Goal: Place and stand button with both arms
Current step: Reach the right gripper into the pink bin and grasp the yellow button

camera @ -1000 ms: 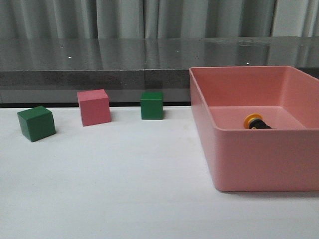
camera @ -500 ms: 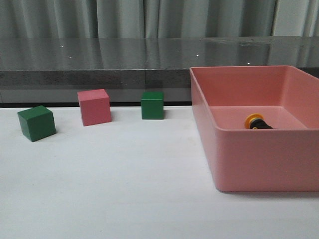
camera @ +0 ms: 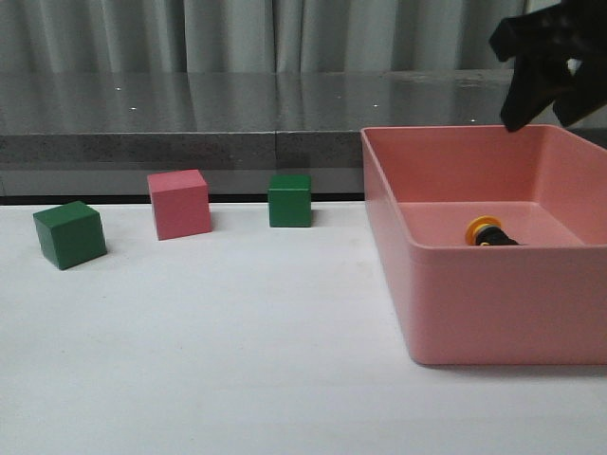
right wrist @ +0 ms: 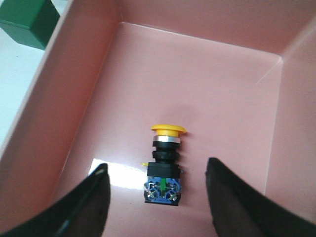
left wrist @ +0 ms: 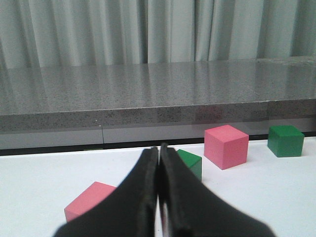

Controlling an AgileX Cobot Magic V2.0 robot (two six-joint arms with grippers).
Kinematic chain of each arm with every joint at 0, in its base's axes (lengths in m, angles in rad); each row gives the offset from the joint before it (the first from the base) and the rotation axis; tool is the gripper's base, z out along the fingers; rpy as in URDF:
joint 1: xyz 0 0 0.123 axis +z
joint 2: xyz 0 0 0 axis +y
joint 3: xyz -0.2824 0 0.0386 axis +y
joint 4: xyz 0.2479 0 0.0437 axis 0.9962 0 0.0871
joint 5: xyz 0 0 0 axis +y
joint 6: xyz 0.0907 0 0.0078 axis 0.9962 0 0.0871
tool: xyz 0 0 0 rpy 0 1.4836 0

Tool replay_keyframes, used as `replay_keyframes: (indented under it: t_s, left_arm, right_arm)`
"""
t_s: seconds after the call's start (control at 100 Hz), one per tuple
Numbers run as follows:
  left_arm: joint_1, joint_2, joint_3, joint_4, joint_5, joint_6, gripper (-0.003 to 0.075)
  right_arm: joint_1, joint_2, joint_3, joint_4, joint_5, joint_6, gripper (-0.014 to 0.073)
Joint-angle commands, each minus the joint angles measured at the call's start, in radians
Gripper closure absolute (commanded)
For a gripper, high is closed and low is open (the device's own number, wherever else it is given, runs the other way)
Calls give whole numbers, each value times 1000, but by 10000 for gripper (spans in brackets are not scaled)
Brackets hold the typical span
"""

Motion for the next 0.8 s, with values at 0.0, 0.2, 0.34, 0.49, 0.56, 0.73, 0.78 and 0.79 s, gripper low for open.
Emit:
replay_keyframes:
  t_s: [0.0,0.2,0.34,0.49,0.56,0.73,0.78,0.79]
  left_arm:
    - [4,-31,46,0,-76,-2,740]
    - [4,-31,46,0,-76,-2,740]
    - [4,-31,46,0,-76,-2,740]
    - [4,-31,46,0,-76,-2,740]
    - [4,-31,46,0,-76,-2,740]
    - [4,-31,46,0,-76,-2,740]
    - [4,-31,46,0,-76,-2,740]
    - [4,-31,46,0,-76,-2,740]
  right_arm:
    - [1,3,-34,1,-66,-17,53]
    - [1,98,-34,1,-69,-17,42]
    - [1,163,-34,1,-73,-17,42]
    - [1,224,-34,1,-88,-17,42]
    - [1,248,-34,1,-88,-17,43]
    - [1,283,-34,1,-88,-17,62]
    - [1,286,-34,1,-88,-17,112]
    - [1,286,-34,1,-88,-17,121]
